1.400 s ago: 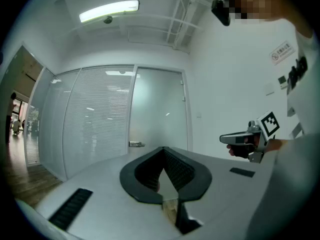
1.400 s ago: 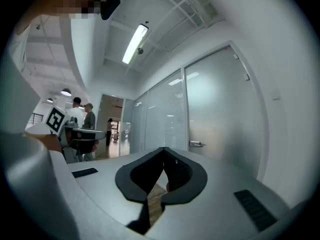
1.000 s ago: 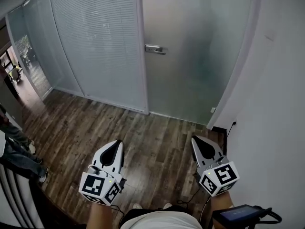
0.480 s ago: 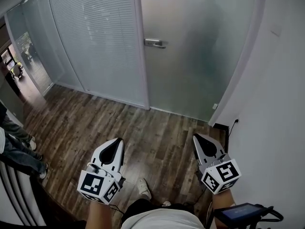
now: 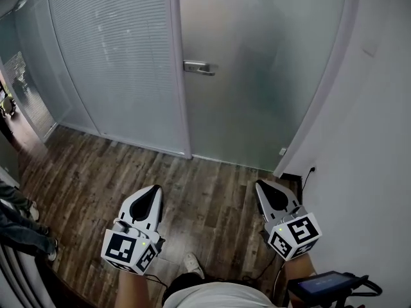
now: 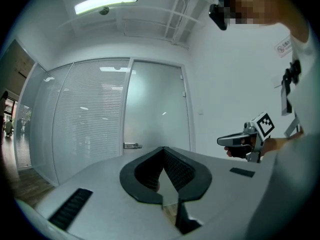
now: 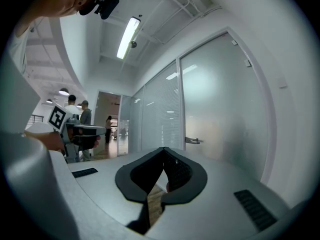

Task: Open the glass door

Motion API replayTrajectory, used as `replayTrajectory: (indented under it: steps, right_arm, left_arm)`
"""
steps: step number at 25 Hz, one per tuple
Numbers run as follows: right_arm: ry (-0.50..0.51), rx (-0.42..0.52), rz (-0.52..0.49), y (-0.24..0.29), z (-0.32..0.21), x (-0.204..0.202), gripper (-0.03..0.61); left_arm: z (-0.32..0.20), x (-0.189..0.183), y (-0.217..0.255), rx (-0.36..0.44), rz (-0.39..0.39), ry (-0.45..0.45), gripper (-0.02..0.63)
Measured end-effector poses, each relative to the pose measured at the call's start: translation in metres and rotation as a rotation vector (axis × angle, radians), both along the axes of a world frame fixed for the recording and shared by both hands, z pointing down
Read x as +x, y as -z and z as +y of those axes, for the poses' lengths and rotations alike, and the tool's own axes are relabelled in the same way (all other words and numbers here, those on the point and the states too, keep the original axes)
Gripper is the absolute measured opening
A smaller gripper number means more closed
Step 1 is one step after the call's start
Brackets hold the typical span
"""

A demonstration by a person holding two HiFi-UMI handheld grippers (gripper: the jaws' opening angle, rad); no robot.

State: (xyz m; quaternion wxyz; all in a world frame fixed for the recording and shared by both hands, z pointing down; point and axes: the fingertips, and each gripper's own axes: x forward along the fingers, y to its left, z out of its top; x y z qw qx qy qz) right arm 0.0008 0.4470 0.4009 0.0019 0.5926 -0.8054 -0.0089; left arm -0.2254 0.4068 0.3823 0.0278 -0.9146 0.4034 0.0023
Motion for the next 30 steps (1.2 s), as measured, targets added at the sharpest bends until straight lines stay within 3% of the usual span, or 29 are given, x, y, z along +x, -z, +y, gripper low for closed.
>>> replayTrajectory:
  steps: [15,30]
  right_arm:
    - [-0.083,-0.005,0.026,0.019,-0.11,-0.041,0.002]
    - [-0.058,0.02,-0.004,0.021,-0.204,-0.013,0.002]
  left_arm:
    - [-0.13,-0.033,0.005,-0.01,0.02,-0.075,0.0]
    - [-0.217,0.009,0.0,-0.042,0.008,-0.088,0.0]
